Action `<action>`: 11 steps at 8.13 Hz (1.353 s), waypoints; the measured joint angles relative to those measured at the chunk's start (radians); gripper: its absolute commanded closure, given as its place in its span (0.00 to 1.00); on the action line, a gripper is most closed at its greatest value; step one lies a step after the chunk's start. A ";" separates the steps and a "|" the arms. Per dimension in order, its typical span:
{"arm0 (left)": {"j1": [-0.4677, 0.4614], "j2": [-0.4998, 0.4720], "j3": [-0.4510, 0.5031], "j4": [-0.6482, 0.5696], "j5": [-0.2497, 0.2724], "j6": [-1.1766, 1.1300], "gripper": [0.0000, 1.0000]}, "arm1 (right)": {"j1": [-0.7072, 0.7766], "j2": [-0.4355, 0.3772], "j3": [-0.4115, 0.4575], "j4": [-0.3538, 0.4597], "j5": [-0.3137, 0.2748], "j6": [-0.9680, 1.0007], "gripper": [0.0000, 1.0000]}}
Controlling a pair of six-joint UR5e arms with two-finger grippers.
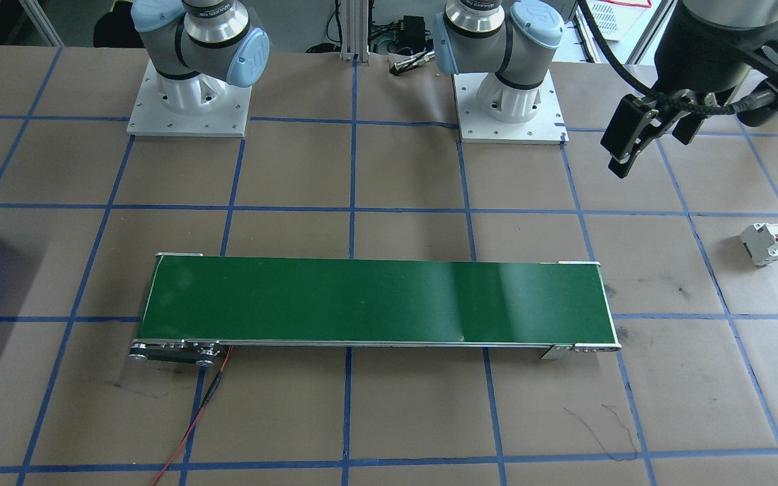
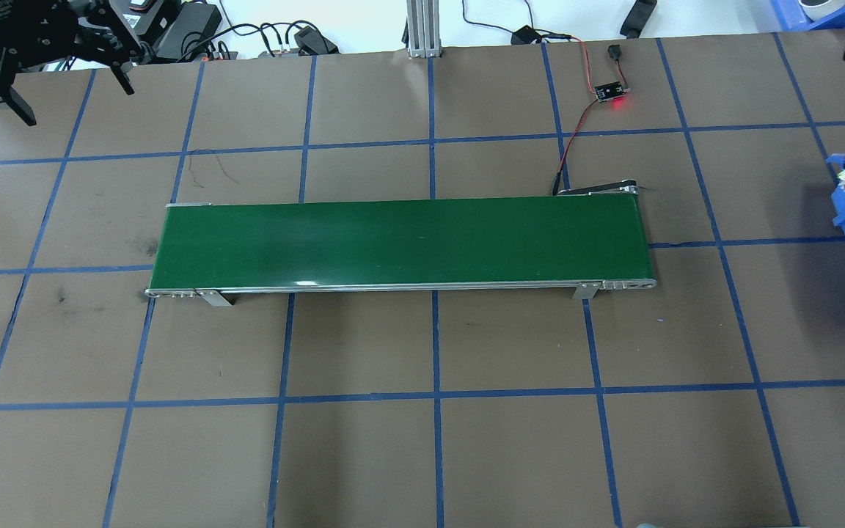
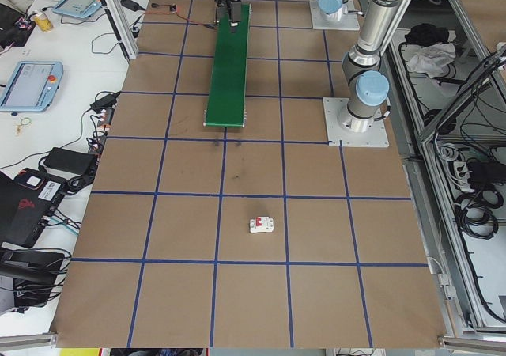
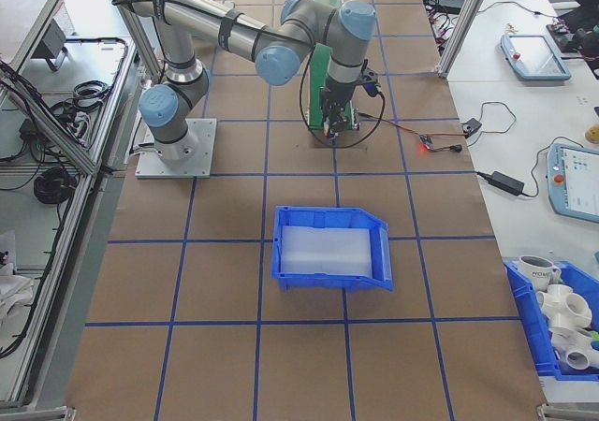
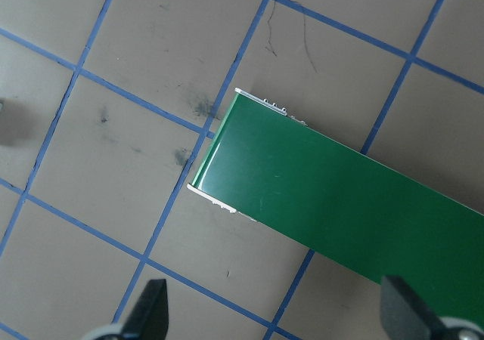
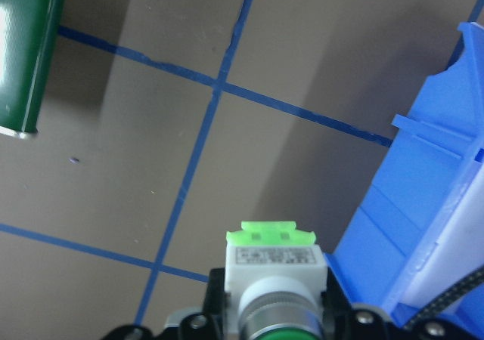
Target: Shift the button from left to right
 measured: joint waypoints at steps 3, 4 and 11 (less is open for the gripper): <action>0.001 -0.008 0.003 0.001 0.000 0.000 0.00 | -0.198 -0.003 0.001 -0.029 0.005 -0.428 1.00; 0.002 -0.009 0.005 0.001 0.000 0.000 0.00 | -0.266 0.013 0.002 -0.076 0.009 -0.591 1.00; 0.004 -0.010 0.009 0.001 0.000 0.001 0.00 | -0.379 0.357 0.018 -0.560 0.114 -1.334 0.69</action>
